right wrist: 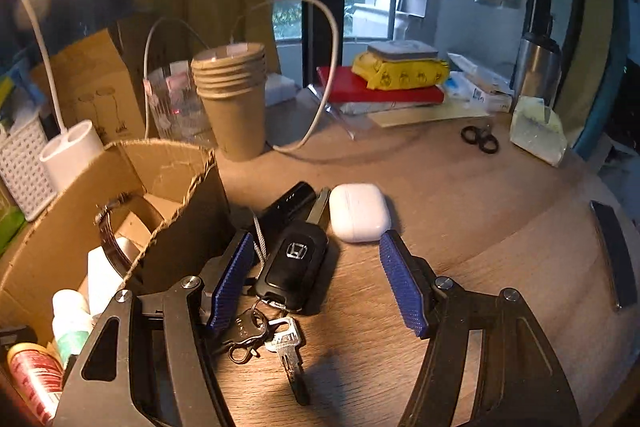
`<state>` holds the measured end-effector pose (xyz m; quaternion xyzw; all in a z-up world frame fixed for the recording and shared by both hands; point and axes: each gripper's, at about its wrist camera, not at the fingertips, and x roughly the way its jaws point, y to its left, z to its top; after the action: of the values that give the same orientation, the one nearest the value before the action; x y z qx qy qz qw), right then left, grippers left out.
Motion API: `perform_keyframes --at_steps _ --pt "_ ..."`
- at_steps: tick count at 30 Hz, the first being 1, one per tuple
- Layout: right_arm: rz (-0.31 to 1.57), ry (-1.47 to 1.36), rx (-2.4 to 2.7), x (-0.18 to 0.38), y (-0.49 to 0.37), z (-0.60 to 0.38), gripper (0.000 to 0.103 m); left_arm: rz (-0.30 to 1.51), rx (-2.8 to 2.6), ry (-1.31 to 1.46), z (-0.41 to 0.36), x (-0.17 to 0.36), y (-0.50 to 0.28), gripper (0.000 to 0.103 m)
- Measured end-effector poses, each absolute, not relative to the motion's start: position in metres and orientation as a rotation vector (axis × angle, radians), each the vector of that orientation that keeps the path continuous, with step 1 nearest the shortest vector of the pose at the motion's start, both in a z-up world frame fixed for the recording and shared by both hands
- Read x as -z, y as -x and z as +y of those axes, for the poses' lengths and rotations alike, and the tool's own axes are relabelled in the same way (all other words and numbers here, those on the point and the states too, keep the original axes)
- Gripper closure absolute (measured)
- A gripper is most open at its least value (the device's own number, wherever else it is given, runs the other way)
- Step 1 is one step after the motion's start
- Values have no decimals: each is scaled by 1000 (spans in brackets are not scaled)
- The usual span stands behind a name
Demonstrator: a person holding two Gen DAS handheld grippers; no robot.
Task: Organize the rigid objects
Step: 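Move the open right tool back to the black Honda car key, then grasp the black Honda car key with the right tool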
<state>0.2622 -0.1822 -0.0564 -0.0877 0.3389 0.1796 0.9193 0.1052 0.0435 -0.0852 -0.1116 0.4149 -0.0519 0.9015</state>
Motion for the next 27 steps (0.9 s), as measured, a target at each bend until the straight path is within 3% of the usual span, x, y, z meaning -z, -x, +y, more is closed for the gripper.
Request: perform_keyframes --at_steps 7,9,13,27 --pt "726 265 -353 72 -264 -167 36 858 108 231 44 85 -105 85" --pt "744 270 -351 76 -265 -165 45 858 107 231 44 85 -105 85" --pt "762 270 -337 79 -268 -166 49 859 108 232 43 85 -105 85" --pt "836 251 -354 87 -283 -164 52 859 112 238 43 87 -106 85"
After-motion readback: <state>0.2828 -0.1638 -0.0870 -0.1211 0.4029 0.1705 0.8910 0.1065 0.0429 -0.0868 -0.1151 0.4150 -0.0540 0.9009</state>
